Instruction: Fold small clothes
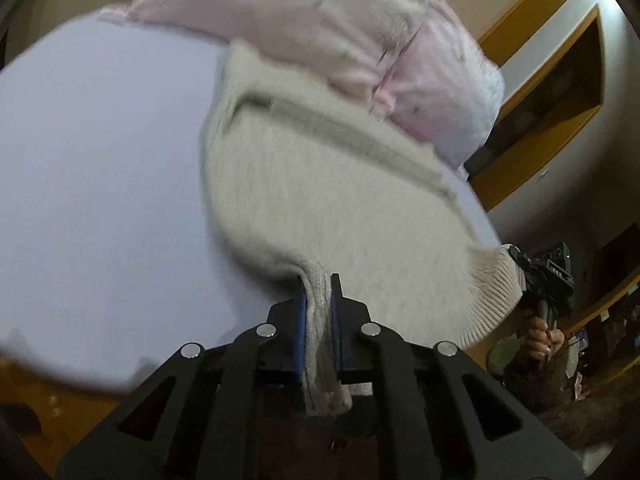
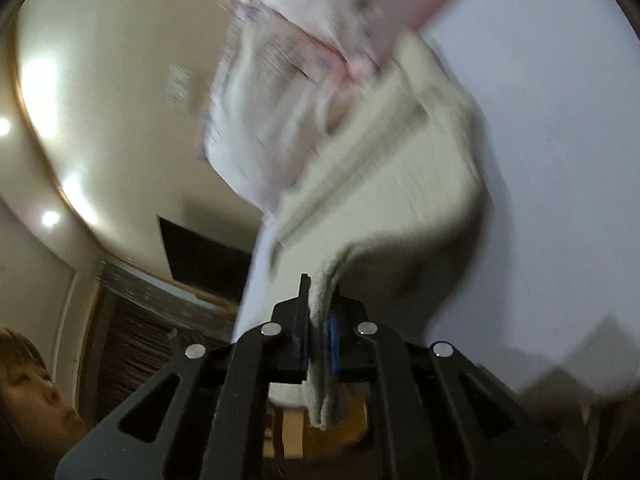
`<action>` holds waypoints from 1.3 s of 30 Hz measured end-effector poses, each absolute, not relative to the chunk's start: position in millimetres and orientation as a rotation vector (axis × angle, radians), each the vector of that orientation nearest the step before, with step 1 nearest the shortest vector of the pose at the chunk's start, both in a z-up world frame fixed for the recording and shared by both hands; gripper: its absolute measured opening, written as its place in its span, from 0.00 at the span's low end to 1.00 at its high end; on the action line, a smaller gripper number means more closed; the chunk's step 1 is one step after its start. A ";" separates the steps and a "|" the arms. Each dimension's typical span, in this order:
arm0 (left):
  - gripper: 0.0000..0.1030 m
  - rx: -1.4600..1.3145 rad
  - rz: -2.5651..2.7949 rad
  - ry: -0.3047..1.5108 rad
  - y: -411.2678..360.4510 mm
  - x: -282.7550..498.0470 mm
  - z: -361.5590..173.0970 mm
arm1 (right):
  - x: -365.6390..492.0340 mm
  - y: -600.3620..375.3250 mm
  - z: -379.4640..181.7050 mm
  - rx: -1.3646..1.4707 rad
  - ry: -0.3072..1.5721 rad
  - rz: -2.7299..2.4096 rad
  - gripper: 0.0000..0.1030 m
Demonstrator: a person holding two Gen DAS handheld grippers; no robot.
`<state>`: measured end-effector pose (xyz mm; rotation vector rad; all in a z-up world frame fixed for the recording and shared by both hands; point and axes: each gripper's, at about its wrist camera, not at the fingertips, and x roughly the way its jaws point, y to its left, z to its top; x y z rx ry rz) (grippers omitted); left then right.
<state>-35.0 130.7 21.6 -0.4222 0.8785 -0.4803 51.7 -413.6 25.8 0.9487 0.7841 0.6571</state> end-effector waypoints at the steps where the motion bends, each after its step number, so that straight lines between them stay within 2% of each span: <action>1: 0.09 -0.413 -0.481 0.848 133.5 -23.5 32.7 | 66.2 -415.9 34.9 0.958 0.751 0.658 0.07; 4: 0.09 -0.388 -0.444 0.760 139.4 27.8 63.0 | 134.9 -425.2 57.9 0.982 0.651 0.616 0.07; 7: 0.10 -0.455 -0.367 0.731 147.0 105.4 70.8 | 193.2 -435.2 47.7 1.035 0.645 0.536 0.07; 11: 0.09 -0.539 -0.232 0.837 151.7 210.8 33.1 | 267.8 -436.1 -7.5 1.082 0.807 0.320 0.07; 13: 0.09 -0.579 -0.210 0.895 151.9 230.1 14.2 | 279.6 -438.3 -37.0 1.165 0.876 0.268 0.07; 16: 0.09 -0.591 -0.245 0.884 152.6 233.8 9.4 | 282.6 -445.0 -36.3 1.195 0.838 0.281 0.07; 18: 0.10 -0.627 -0.273 0.876 157.1 238.7 10.1 | 296.4 -444.9 -38.1 1.253 0.815 0.285 0.12; 19: 0.10 -0.674 -0.286 0.876 162.0 245.6 8.7 | 302.6 -445.4 -38.8 1.292 0.804 0.291 0.22; 20: 0.13 -0.724 -0.293 0.878 166.2 249.6 6.9 | 313.2 -443.6 -41.0 1.335 0.792 0.322 0.51; 21: 0.14 -0.757 -0.294 0.874 168.9 251.0 6.8 | 322.2 -441.9 -39.8 1.352 0.774 0.352 0.62; 22: 0.15 -0.829 -0.293 0.864 178.0 254.4 4.6 | 325.5 -441.6 -34.7 1.344 0.755 0.349 0.66; 24: 0.35 -0.878 -0.259 0.829 188.3 254.0 9.7 | 327.0 -442.8 -24.5 1.345 0.701 0.364 0.83; 25: 0.61 -0.878 -0.228 0.798 195.2 248.9 14.6 | 322.1 -443.5 -16.6 1.326 0.674 0.373 0.85; 26: 0.68 -0.867 -0.197 0.760 202.2 240.3 21.4 | 314.8 -442.7 -12.9 1.304 0.664 0.384 0.87; 30: 0.68 -0.757 -0.208 0.793 199.7 213.3 29.9 | 288.9 -444.1 -0.8 1.189 0.643 0.405 0.93; 39: 0.68 -0.566 -0.285 0.971 146.4 195.4 4.0 | 271.4 -447.3 -18.4 1.158 0.638 0.444 0.94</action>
